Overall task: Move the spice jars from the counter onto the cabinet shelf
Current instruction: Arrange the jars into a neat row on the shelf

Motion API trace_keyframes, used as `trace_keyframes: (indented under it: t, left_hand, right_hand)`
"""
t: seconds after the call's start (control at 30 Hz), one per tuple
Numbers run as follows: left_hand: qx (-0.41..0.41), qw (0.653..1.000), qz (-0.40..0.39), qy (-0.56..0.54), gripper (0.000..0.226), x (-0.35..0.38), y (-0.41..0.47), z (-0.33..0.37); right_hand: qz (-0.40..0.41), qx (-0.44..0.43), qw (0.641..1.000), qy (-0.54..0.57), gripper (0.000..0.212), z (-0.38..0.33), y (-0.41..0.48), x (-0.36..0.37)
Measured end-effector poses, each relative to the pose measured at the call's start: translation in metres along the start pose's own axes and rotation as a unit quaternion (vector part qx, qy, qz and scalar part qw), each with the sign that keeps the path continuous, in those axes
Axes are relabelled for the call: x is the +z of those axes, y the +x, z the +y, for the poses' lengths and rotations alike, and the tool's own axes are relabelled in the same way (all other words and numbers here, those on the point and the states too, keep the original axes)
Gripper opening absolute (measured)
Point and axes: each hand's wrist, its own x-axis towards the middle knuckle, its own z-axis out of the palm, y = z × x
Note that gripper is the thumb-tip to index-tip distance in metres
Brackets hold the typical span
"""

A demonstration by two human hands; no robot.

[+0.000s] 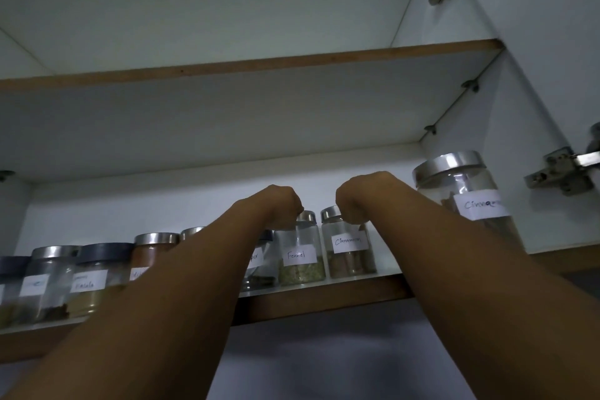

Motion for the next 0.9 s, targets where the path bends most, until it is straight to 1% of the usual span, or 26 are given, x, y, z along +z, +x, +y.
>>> trace_keyframes:
  t: [0.07, 0.23, 0.4, 0.47, 0.6, 0.67, 0.73, 0.8, 0.83, 0.9]
  left_hand:
    - [-0.01, 1.0, -0.007, -0.008, 0.02, 0.006, 0.004, -0.003]
    - [-0.025, 0.999, -0.029, 0.007, 0.029, 0.011, 0.011, -0.003]
    - [-0.031, 0.999, -0.025, -0.011, 0.033, 0.012, 0.012, -0.001]
    - [-0.028, 0.999, -0.019, -0.007, 0.031, 0.012, 0.009, 0.0]
    - [-0.048, 0.997, -0.027, -0.051, 0.03, 0.018, 0.005, 0.003]
    - [-0.058, 0.995, -0.025, -0.08, 0.035, 0.021, 0.003, 0.004]
    - [-0.061, 0.991, 0.013, -0.117, 0.045, 0.021, -0.001, 0.003]
    - [-0.066, 0.982, 0.075, -0.163, 0.054, 0.017, -0.005, 0.004]
    - [-0.067, 0.976, 0.103, -0.178, 0.056, 0.015, -0.007, 0.006]
    - [-0.074, 0.968, 0.157, -0.183, 0.057, 0.01, -0.014, 0.015]
  right_hand:
    - [-0.011, -0.003, 1.0, -0.005, 0.021, -0.001, 0.009, 0.006]
    - [-0.02, -0.031, 0.999, -0.026, 0.029, 0.001, 0.029, 0.017]
    - [-0.02, -0.05, 0.998, -0.015, 0.037, 0.005, 0.031, 0.026]
    - [-0.017, -0.05, 0.998, -0.016, 0.038, 0.003, 0.027, 0.028]
    - [-0.023, -0.04, 0.999, -0.017, 0.05, -0.001, 0.022, 0.03]
    - [-0.003, -0.034, 0.999, -0.015, 0.056, -0.001, 0.02, 0.036]
    - [0.028, -0.026, 0.999, -0.006, 0.071, 0.0, 0.017, 0.039]
    - [0.067, -0.01, 0.998, 0.006, 0.086, -0.001, 0.014, 0.037]
    - [0.099, -0.005, 0.995, 0.005, 0.087, -0.003, 0.012, 0.036]
    - [0.169, -0.012, 0.985, -0.022, 0.081, -0.008, 0.007, 0.032]
